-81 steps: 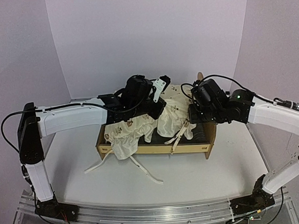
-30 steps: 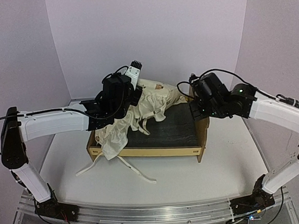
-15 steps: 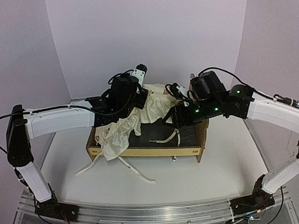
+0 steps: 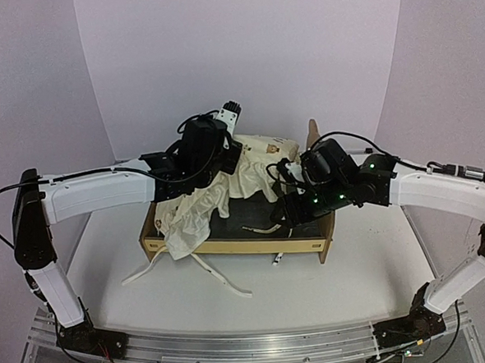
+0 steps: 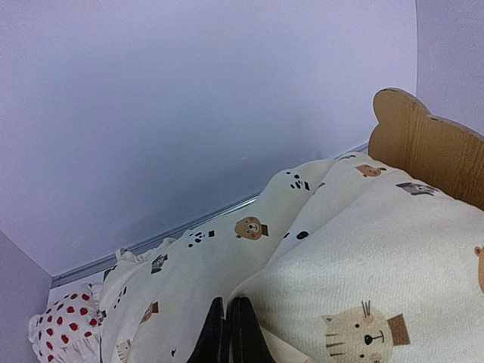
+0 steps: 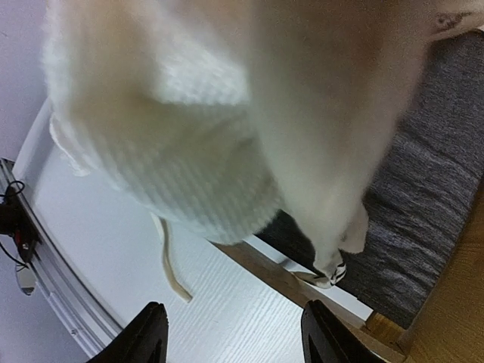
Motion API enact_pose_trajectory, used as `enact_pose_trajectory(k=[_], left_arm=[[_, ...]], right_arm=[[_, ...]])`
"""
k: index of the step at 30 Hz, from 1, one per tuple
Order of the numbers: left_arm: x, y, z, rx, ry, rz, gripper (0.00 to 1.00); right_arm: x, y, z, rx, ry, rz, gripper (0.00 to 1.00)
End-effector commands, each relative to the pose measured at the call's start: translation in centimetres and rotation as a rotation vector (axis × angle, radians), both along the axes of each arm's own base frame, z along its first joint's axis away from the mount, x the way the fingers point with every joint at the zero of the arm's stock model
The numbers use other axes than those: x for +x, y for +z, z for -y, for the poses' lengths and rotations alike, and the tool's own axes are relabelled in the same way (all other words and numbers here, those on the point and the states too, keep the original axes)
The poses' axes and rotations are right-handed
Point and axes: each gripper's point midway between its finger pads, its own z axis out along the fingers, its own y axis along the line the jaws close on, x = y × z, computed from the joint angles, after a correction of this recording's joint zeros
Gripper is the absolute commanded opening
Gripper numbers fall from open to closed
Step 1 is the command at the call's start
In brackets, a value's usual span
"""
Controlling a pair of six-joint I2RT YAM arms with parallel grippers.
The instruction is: Set up the pet bed
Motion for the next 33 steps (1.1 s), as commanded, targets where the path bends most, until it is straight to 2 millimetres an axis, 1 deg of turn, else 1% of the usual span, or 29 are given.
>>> enact_pose_trajectory(k=[1, 6, 11, 16, 20, 23, 27, 31, 33], left_arm=[[0.5, 3.4, -0.4, -0.065, 0.031, 0.045, 0.0], [0.5, 3.4, -0.4, -0.064, 0.03, 0.041, 0.0], [0.4, 3.4, -0.5, -0.065, 0.03, 0.04, 0.0], [0.3, 3.4, -0.6, -0.066, 0.03, 0.038, 0.0], [0.3, 3.5, -0.7, -0.067, 0.03, 0.038, 0.0], [0.2, 3.6, -0.7, -0.071, 0.028, 0.038, 0.0], [0.2, 3.7, -0.7, -0.075, 0.025, 0.04, 0.0], [0.1, 3.7, -0.7, -0.073, 0.024, 0.038, 0.0], [0.1, 3.6, -0.7, -0.073, 0.024, 0.039, 0.0]], right_arm=[[0.6, -1.2, 1.4, -0.074, -0.025, 0.047, 0.61], [0.9, -3.5, 1.5, -0.121, -0.031, 0.034, 0.6], [2.0, -4.8, 1.3, -0.149, -0.045, 0.074, 0.59], [2.9, -5.9, 0.8, -0.143, -0.044, 0.115, 0.54], [3.3, -6.7, 0.6, -0.136, -0.045, 0.146, 0.46], [3.4, -7.1, 0.1, -0.094, -0.031, 0.175, 0.42], [3.7, -7.6, 0.0, -0.071, -0.032, 0.215, 0.35], [4.0, -8.2, -0.1, -0.066, -0.033, 0.239, 0.3], [4.1, -8.4, -0.1, -0.061, -0.036, 0.244, 0.21]])
